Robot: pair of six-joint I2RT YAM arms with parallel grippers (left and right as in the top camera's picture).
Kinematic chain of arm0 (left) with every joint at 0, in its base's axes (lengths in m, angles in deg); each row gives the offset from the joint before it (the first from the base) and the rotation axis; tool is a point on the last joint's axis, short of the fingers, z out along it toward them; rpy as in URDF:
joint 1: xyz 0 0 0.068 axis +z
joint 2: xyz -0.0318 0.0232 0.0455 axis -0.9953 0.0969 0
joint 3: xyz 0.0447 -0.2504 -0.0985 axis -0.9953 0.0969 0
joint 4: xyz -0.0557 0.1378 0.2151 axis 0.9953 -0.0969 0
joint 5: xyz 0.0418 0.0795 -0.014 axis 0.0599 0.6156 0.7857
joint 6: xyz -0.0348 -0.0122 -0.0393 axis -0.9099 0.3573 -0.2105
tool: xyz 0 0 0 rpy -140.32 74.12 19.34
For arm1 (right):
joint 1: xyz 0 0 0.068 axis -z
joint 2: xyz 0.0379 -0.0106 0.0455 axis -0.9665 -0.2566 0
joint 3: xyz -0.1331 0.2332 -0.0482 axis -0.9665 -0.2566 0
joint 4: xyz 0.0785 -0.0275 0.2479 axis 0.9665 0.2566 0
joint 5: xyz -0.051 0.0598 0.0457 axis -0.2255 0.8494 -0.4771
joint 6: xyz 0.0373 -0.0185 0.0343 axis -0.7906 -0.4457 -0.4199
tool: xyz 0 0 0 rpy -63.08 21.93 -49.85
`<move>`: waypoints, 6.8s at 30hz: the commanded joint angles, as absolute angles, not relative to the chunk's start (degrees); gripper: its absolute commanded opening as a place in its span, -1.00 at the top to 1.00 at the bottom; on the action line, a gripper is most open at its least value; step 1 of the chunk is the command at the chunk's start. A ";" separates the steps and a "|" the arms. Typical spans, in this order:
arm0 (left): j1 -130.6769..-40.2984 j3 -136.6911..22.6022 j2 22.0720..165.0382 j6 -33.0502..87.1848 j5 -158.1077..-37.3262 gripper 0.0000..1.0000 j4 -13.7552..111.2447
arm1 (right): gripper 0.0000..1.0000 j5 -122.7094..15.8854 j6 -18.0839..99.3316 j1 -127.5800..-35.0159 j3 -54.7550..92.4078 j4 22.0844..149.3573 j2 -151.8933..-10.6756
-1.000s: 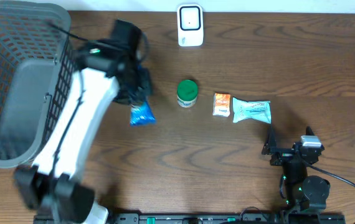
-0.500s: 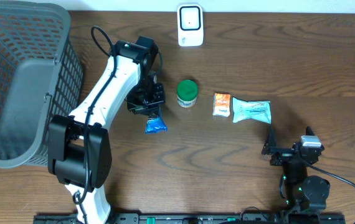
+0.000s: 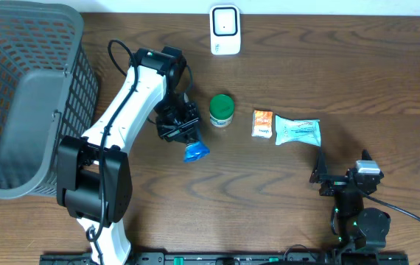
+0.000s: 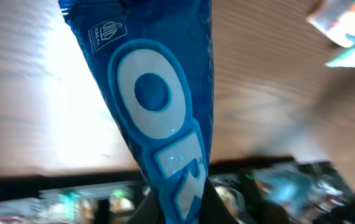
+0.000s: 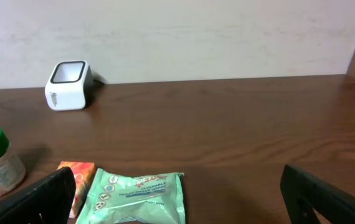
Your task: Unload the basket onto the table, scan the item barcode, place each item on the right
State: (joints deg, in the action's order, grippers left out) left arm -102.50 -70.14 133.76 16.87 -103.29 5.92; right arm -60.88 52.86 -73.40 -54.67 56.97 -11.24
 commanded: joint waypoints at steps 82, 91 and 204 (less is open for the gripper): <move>-97.21 -80.45 131.60 -5.86 -106.20 0.86 13.81 | -0.99 -60.92 53.52 -73.68 -54.73 57.23 -11.07; -95.92 -82.20 124.49 -12.35 -87.90 0.86 16.34 | -0.98 -60.92 53.52 -73.68 -54.73 57.23 -11.07; -133.85 -108.65 160.56 -2.28 -71.20 0.85 41.35 | -0.98 -75.06 50.70 -73.68 -27.19 91.26 -11.07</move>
State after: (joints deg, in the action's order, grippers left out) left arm -131.66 -108.43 158.50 -3.72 -69.39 41.26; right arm -66.93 52.45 -73.40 -32.83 87.37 -11.35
